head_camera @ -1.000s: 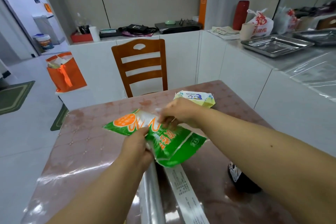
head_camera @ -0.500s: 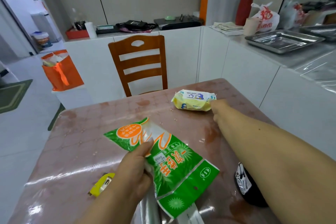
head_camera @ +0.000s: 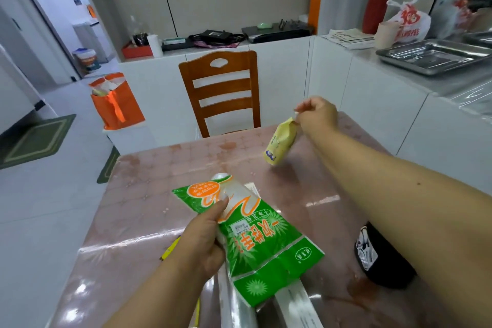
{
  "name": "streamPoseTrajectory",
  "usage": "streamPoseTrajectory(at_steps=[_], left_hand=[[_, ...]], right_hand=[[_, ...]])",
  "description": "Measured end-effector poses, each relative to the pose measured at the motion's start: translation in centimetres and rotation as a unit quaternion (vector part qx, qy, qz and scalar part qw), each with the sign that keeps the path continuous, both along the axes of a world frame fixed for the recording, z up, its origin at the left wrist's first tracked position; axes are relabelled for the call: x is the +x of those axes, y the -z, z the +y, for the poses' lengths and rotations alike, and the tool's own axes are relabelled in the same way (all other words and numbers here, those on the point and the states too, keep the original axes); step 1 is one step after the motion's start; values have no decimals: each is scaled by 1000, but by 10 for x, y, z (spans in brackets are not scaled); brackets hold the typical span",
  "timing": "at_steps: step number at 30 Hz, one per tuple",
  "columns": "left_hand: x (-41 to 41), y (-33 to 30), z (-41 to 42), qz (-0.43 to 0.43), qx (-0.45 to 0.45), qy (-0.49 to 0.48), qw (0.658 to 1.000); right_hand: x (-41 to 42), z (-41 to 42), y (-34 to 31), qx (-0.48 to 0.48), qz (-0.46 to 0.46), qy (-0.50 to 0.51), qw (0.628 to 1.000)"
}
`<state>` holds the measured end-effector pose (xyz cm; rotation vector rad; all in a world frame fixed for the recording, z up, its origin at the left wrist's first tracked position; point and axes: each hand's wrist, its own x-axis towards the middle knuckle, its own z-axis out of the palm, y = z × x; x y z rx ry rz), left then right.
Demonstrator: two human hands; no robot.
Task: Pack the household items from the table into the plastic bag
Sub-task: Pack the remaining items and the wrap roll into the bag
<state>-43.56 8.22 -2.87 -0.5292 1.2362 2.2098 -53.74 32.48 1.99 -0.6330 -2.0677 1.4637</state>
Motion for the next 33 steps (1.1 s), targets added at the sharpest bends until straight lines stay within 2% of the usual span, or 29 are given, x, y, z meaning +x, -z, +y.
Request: streamPoseTrajectory(at_steps=[2,4,7,10,12,15,18,20,25,26,29,30,31,33], left_hand=[[1,1,-9,-10,6,9,1000],[2,3,-17,-24,10,23,999],[7,1,-27,-26,23,51,998],[13,-6,-31,25,84,67,994],[18,-16,-33,70,128,66,987],[31,-29,-41,93,183,126,971],[34,-29,-58,109,138,114,978],[31,-29,-71,122,121,84,982],[25,-32,-96,136,79,36,987],[26,-34,-96,138,75,32,987],[31,-45,-84,141,59,33,988],[33,-49,-78,138,47,32,989],[36,-52,-71,133,34,31,990],[42,-59,-57,124,16,40,991]], right_hand=[[12,-13,-40,-65,63,-57,994],[32,-25,-80,-166,102,-124,973],[63,-42,-120,-357,129,-218,899],[80,-67,-111,-474,71,-274,834],[86,-87,-83,-458,10,-302,836],[93,-107,-55,-324,-42,-320,889],[91,-115,-59,-119,-44,-301,945],[86,-117,-61,-44,-35,-280,958],[92,-104,-44,-66,-171,-315,931],[95,-96,-40,-40,-198,-310,929],[111,-68,-39,163,-303,-269,900],[117,-61,-40,180,-319,-266,892],[124,-56,-39,142,-321,-280,894],[142,-64,-43,-51,-302,-322,896]])
